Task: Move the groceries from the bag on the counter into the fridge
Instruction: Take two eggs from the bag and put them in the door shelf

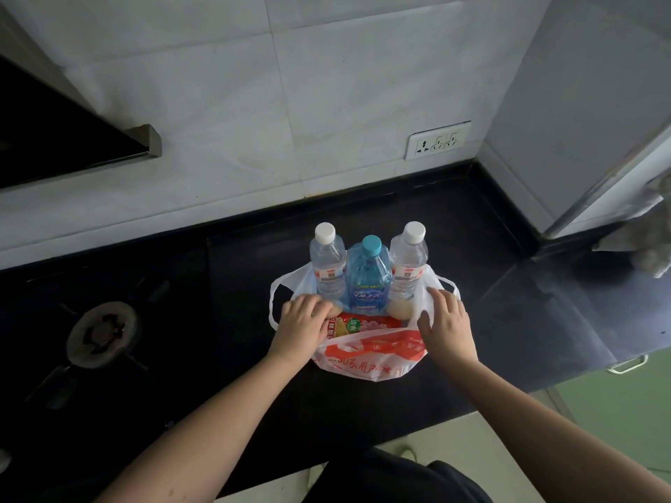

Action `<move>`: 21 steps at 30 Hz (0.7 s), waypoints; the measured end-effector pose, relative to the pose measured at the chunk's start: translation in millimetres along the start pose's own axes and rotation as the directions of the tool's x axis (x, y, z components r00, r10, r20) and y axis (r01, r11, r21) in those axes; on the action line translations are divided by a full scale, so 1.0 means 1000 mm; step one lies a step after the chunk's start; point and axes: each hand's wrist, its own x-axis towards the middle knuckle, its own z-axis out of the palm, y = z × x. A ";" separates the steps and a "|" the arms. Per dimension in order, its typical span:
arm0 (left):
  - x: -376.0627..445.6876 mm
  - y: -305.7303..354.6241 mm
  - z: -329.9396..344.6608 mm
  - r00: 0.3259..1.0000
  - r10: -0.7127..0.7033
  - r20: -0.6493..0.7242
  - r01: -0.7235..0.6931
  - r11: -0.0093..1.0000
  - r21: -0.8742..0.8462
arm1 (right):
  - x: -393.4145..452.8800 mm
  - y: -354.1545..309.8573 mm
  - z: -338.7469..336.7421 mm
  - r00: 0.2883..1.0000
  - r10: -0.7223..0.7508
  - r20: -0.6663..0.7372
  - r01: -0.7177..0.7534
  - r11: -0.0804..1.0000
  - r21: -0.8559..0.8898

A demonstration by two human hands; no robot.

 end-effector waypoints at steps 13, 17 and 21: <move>0.016 0.009 0.003 0.990 -0.060 0.125 0.065 0.997 -0.036 | 0.009 -0.019 0.018 0.928 -0.292 0.230 0.328 0.934 -0.139; 0.017 0.010 0.005 0.981 -0.104 0.161 0.113 0.993 -0.045 | 0.014 -0.021 0.019 0.931 -0.244 0.271 0.307 0.925 -0.223; 0.019 0.015 0.007 0.972 -0.146 0.182 0.152 0.988 -0.020 | 0.019 -0.024 0.019 0.930 -0.229 0.287 0.309 0.909 -0.279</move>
